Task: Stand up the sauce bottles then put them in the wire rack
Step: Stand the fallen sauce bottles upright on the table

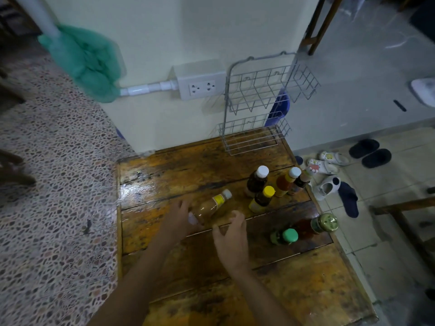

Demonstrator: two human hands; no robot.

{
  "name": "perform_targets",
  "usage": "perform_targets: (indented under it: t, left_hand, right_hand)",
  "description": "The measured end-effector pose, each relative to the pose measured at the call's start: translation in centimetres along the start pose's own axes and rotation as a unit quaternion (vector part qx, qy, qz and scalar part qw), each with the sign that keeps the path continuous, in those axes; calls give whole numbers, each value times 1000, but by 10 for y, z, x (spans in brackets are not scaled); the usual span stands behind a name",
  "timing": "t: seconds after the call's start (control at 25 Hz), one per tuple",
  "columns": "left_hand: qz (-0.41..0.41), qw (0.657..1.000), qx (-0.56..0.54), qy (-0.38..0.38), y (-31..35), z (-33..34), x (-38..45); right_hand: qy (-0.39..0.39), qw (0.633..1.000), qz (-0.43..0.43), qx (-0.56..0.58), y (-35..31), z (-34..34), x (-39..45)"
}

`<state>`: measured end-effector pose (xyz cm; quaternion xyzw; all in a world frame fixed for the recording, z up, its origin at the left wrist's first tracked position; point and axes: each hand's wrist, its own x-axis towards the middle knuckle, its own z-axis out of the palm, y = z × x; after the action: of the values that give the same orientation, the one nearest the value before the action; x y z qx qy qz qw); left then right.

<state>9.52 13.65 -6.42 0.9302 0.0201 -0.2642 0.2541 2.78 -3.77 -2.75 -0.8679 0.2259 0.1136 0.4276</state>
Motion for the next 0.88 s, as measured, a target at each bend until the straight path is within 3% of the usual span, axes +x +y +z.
perform_targets:
  t: [0.08,0.2,0.32,0.52,0.64,0.76,0.88]
  left_hand:
    - [1,1000,14,1,-14,15,-16]
    - [-7,998,-51,47,-15,35,-32]
    - [-28,992,-94,78,-11,57,-60]
    - [-24,985,-156,62,-11,110,-127]
    - [-27,975,-200,95,5,134,-157]
    - [-35,958,-238,158,39,143,-175]
    - [-7,935,-276,223,77,144,-178]
  right_hand:
    - [-82,994,63,31,-1,20,12]
    - [-164,976,133,50,7,36,24]
    - [-190,962,160,112,22,35,21]
    - [-200,938,209,192,56,16,-9]
    - [-194,950,151,193,72,-8,-32]
    - [-199,976,3,89,77,-39,-46]
    - [-171,977,-123,20,75,-73,-53]
